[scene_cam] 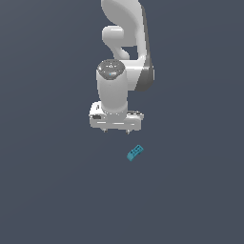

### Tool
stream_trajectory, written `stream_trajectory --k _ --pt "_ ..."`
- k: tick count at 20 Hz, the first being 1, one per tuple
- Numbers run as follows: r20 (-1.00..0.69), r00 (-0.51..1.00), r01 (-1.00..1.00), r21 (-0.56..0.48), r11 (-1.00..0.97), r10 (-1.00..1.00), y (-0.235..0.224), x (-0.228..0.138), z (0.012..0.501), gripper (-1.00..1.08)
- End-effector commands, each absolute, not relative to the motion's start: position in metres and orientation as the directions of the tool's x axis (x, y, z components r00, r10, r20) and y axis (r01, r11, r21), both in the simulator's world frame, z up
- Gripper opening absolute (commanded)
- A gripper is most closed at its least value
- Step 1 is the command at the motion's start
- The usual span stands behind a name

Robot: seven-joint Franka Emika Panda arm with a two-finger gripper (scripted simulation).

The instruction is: Pick up the object and move it to a goal position.

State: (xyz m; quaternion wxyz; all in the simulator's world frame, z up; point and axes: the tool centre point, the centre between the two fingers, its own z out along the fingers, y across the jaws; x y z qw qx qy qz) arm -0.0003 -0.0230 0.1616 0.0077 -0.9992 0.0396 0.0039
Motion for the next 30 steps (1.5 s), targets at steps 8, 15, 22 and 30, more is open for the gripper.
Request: stream_trajectory --k 8,15,22,30 --pt "-0.010 0.973 -0.232 -0.014 -0.973 -0.232 -0.005 0.009 0.145 1.00" --pt "-0.011 0.924 -0.381 -0.011 -0.924 -0.381 0.013 0.017 0.127 1.00" --pt "-0.010 0.853 -0.521 -0.007 -0.853 -0.521 0.031 0.024 0.109 1.00" --pt "-0.006 0.753 -0.659 -0.003 -0.753 -0.659 0.052 0.030 0.089 1.00"
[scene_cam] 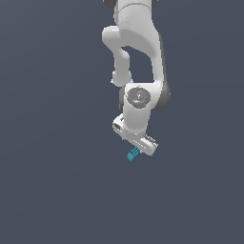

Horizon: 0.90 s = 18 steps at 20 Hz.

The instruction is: Pick up the object and move it to a goal position.

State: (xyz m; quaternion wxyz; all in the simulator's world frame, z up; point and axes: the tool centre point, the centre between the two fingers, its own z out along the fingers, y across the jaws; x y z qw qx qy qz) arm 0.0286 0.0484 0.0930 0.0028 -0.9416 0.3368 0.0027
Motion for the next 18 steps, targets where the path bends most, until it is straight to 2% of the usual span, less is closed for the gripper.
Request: stream_trajectory --k 1,18 --pt "-0.005 0.741 -0.672 -0.002 -0.741 -0.672 0.054 0.030 0.087 1.00" --pt "0.000 0.653 -0.757 0.000 -0.653 -0.757 0.069 0.033 0.072 1.00"
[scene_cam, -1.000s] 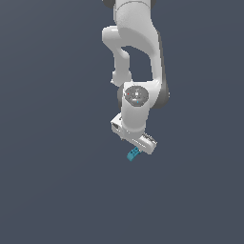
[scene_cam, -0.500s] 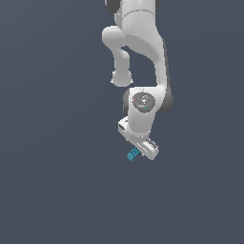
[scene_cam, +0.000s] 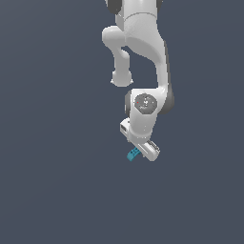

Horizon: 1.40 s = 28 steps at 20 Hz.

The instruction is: Pick up the object and move it to a goal position.

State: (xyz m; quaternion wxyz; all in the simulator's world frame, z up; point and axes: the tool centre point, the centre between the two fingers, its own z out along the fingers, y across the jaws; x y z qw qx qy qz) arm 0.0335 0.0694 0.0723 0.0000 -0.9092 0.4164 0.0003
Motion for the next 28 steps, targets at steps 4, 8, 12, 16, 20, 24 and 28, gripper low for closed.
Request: stream_trajectory --k 4,8,12,16,20,24,28 --pt "0.000 0.653 -0.758 0.000 -0.653 -0.758 0.069 0.033 0.063 1.00" --pt "0.000 0.651 -0.759 0.000 -0.651 -0.759 0.069 0.033 0.041 1.00" --pt "0.000 0.650 -0.760 0.000 -0.650 -0.760 0.069 0.032 0.025 1.00" --pt "0.000 0.650 -0.760 0.000 -0.650 -0.760 0.069 0.034 0.022 1.00" --pt "0.000 0.650 -0.760 0.000 -0.650 -0.760 0.069 0.034 0.022 -1.00" --pt "0.000 0.650 -0.760 0.000 -0.650 -0.760 0.069 0.034 0.022 -1.00" --pt "0.000 0.650 -0.760 0.000 -0.650 -0.760 0.070 0.033 0.022 -1.00"
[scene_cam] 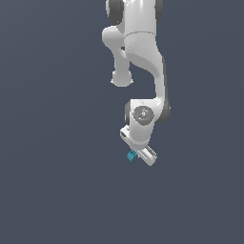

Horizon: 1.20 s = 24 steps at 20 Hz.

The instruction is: Pick up the object and move it to a goal position.

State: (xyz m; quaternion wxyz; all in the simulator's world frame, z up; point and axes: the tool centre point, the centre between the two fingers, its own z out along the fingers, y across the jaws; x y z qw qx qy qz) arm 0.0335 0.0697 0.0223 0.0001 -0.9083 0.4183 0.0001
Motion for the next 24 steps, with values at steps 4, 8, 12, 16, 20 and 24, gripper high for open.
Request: stream_trajectory --k 4,8,12,16,20,24 --pt "0.000 0.650 -0.760 0.000 -0.650 -0.760 0.070 0.030 0.024 -1.00" --pt "0.000 0.650 -0.760 0.000 -0.650 -0.760 0.071 0.022 0.027 -1.00" --pt "0.000 0.650 -0.760 0.000 -0.650 -0.760 0.072 0.009 0.033 -1.00" --pt "0.000 0.650 -0.760 0.000 -0.650 -0.760 0.074 -0.009 0.041 -1.00" --pt "-0.001 0.650 -0.760 0.000 -0.650 -0.760 0.076 -0.034 0.052 -1.00" --pt "-0.001 0.650 -0.760 0.000 -0.650 -0.760 0.079 -0.060 0.064 -1.00"
